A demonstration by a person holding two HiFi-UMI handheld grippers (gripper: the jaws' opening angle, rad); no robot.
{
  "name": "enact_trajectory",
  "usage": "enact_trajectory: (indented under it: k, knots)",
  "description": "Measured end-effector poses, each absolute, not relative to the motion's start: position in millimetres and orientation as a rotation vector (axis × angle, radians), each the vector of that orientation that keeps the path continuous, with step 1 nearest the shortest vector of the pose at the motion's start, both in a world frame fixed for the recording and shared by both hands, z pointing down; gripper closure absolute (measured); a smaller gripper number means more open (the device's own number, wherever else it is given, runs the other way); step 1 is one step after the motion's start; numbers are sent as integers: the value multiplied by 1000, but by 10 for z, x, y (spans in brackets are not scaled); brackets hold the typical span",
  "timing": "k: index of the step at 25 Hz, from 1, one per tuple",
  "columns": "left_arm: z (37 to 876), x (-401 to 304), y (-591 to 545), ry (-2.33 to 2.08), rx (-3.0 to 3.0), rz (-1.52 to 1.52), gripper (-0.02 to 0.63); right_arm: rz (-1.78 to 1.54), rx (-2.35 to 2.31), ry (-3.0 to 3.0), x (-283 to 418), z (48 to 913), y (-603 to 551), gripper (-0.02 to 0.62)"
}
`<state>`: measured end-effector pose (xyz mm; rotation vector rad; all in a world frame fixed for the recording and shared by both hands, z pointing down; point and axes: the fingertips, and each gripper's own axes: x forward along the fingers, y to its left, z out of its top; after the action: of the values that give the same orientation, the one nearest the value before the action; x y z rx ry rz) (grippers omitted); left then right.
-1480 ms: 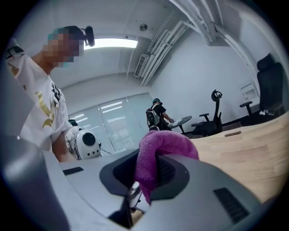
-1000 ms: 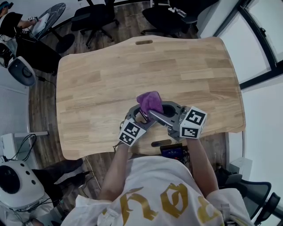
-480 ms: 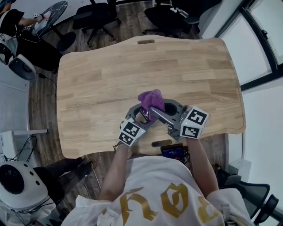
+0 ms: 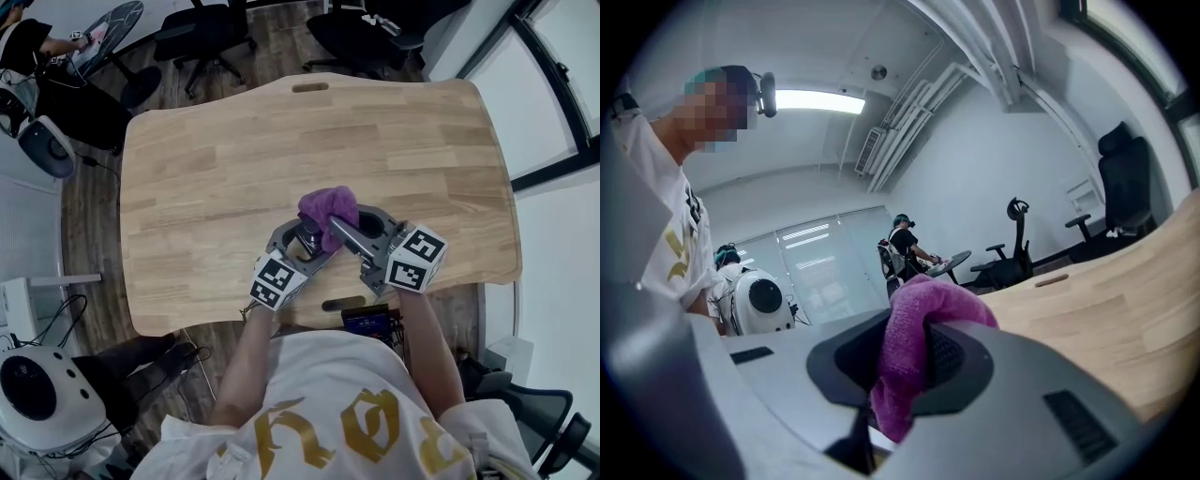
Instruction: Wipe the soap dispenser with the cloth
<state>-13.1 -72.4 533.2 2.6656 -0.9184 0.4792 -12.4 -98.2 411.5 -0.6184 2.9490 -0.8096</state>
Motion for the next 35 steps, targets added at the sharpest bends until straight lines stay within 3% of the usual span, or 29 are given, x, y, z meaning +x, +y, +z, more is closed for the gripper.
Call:
enact_trajectory:
  k: [18, 35]
  knots:
    - [5395, -206, -784, -955, 2635, 513, 258, -1007, -640, 3013, -160, 4540, -839, 541]
    - [5459, -253, -834, -992, 2599, 555, 258, -1100, -277, 3129, -473, 4608, -373, 543]
